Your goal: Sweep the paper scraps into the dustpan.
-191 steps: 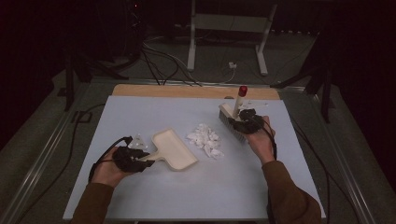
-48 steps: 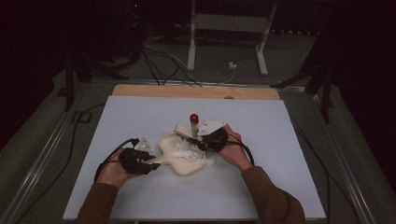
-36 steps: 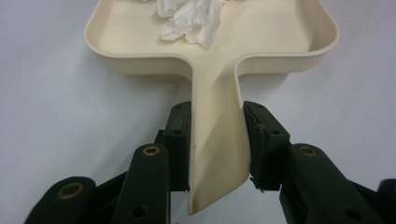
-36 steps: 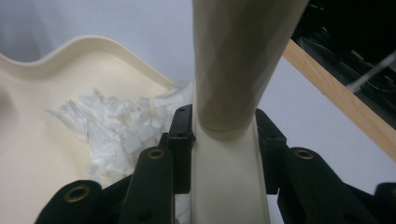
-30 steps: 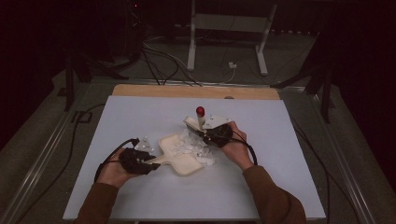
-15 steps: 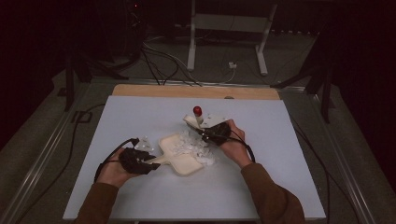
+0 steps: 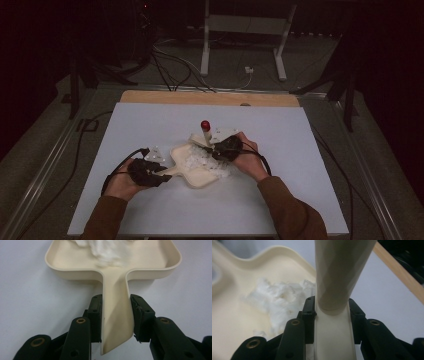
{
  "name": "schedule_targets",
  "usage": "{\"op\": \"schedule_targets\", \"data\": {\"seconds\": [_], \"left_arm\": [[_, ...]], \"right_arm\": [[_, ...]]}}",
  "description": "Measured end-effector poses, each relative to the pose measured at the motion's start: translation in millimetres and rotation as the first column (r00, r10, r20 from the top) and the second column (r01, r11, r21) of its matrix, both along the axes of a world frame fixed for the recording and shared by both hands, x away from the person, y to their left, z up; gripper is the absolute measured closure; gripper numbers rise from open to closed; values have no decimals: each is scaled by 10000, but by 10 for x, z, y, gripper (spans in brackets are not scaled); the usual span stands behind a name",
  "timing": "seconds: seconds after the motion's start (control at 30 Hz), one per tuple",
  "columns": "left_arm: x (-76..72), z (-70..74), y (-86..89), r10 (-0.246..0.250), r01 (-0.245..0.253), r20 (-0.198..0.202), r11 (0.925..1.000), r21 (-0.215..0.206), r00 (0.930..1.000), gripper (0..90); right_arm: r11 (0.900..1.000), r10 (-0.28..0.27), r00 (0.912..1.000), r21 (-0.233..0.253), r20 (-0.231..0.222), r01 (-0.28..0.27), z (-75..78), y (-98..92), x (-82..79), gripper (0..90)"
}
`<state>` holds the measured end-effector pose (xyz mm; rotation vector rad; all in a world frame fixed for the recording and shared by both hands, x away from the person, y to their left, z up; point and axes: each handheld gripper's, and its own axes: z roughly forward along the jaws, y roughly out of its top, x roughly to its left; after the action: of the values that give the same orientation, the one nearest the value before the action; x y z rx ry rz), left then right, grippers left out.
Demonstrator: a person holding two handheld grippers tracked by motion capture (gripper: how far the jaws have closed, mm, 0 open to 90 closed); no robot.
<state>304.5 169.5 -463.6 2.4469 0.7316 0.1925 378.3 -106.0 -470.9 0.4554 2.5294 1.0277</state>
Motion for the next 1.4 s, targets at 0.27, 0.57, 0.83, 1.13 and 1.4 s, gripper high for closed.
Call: {"op": "schedule_targets", "data": {"seconds": [0.27, 0.57, 0.83, 1.13, 1.4], "left_arm": [[-3, -1, -5, 13, -13, 11, 10000, 12, 10000, 658], [-4, -4, -5, -24, 24, -26, 10000, 11, 10000, 658], [-20, -5, -3, -121, 121, -56, 9999, 15, 9999, 658], [-47, -16, 17, -192, 192, -110, 9998, -21, 9998, 658], [-91, -21, 36, -265, 264, -148, 9996, -53, 9995, 658]], "right_arm": [[9932, 966, 9945, 696, -401, -937, 47, 34, -73, 669], [9955, -489, 9988, 806, -88, 495, 66, 4, -12, 669], [9842, -1633, 9865, 674, -93, 1635, 83, -83, 31, 669], [9595, -2815, 9595, 110, -86, 2816, 129, -196, 12, 669], [9372, -3486, 9372, -129, -142, 3484, 164, -292, -59, 669]]}}
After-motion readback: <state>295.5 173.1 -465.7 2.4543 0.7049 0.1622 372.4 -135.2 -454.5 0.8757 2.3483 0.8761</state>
